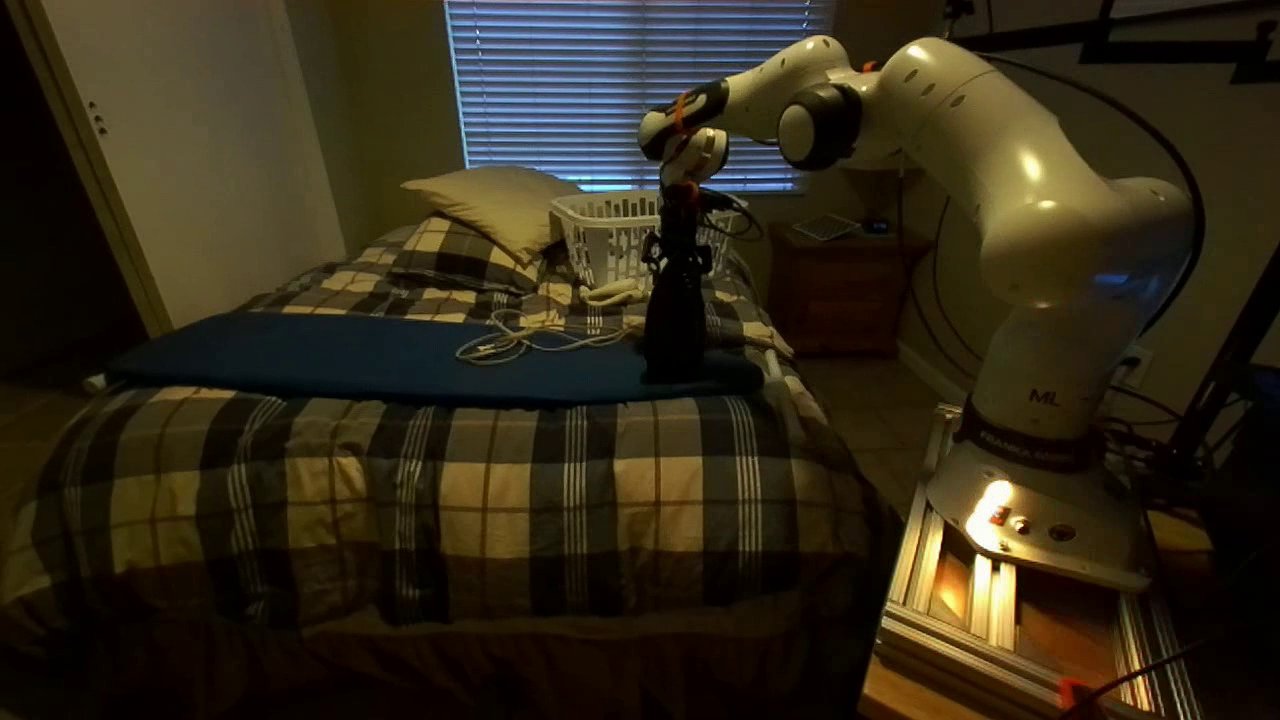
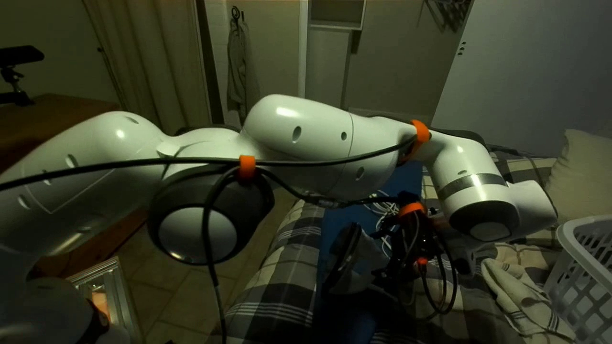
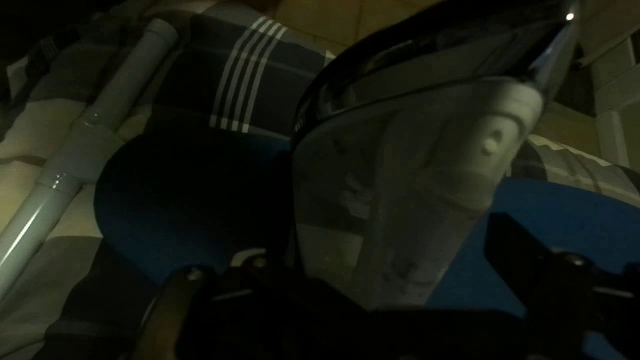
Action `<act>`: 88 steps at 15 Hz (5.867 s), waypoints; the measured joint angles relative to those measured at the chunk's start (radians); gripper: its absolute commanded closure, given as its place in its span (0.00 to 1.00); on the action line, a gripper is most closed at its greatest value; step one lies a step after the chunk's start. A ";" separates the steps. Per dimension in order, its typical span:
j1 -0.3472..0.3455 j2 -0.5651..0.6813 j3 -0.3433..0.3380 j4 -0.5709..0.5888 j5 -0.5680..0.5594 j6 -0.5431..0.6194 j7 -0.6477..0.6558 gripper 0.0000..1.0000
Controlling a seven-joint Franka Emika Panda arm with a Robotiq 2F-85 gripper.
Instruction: Lay the iron down on the ironing board.
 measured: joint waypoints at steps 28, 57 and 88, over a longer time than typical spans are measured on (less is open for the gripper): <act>0.150 0.101 -0.100 0.233 -0.161 0.217 0.241 0.80; 0.317 -0.003 -0.202 0.092 -0.189 0.437 0.381 0.10; 0.179 0.021 -0.101 -0.218 -0.138 1.118 -0.034 0.58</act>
